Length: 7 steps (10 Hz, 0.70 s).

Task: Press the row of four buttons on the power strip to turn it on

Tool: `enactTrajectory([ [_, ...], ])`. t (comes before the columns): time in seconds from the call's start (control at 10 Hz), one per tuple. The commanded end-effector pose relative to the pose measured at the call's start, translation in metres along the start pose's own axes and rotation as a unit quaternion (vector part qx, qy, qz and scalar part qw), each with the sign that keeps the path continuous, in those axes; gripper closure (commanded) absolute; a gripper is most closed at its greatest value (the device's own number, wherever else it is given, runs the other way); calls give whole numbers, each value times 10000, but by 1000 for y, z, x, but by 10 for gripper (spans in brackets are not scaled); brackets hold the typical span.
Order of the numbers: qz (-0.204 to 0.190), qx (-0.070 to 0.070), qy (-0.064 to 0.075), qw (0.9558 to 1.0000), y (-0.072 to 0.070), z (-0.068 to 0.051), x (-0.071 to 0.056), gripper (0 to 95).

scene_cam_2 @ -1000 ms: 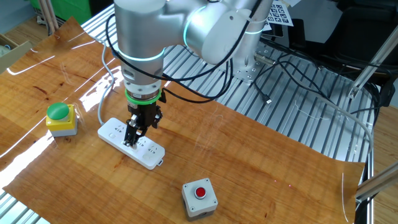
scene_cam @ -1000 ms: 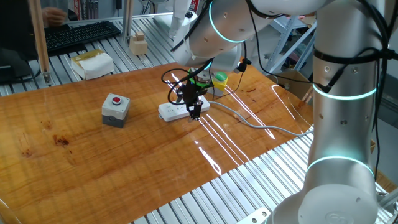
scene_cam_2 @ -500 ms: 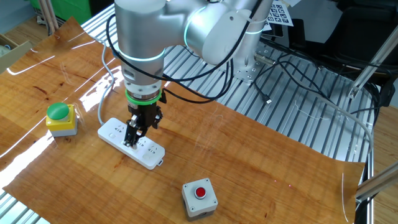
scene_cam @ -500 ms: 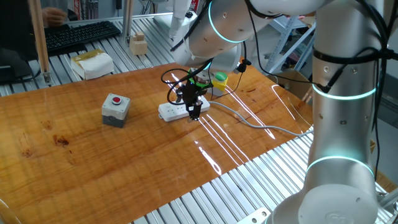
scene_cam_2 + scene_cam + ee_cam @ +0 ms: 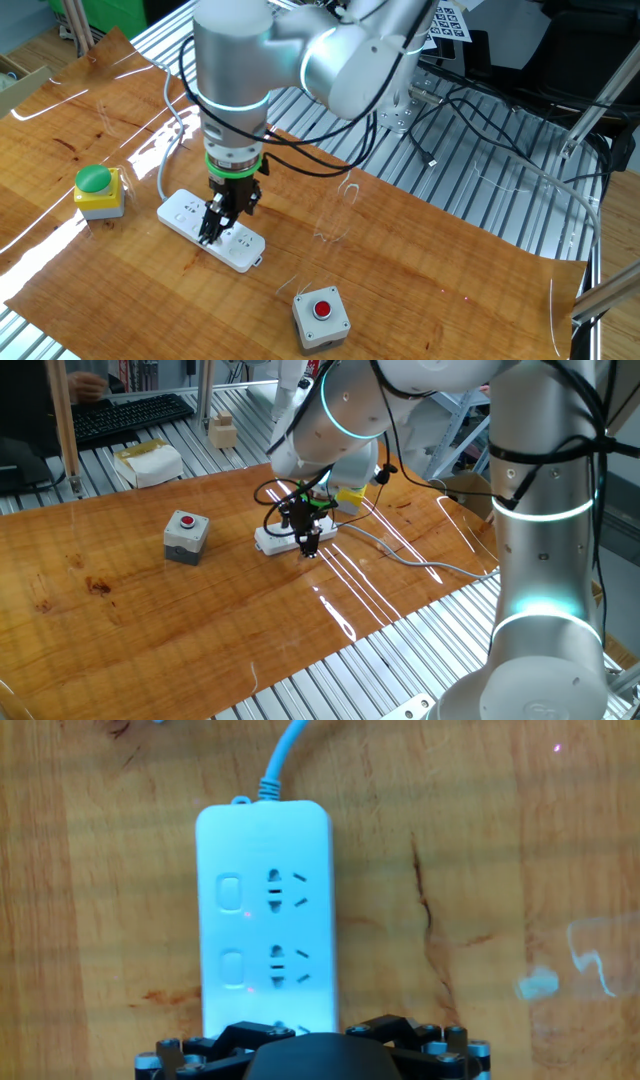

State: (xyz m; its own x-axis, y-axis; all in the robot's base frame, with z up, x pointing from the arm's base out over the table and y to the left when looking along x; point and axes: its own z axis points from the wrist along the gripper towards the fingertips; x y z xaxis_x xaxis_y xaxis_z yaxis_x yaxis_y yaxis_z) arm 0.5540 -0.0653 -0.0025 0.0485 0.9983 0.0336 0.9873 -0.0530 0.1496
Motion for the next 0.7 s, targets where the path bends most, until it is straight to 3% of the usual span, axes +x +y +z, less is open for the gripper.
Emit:
enactTrajectory([
  [0.1, 48, 223, 70, 9997, 10, -11, -3, 0],
  [0.2, 12, 305, 98, 9995, 10, -14, -4, 0],
  [0.3, -53, 354, 40, 9994, 9, -17, -4, 0],
  [0.7, 0, 408, 66, 9991, 4, -28, 4, 0],
])
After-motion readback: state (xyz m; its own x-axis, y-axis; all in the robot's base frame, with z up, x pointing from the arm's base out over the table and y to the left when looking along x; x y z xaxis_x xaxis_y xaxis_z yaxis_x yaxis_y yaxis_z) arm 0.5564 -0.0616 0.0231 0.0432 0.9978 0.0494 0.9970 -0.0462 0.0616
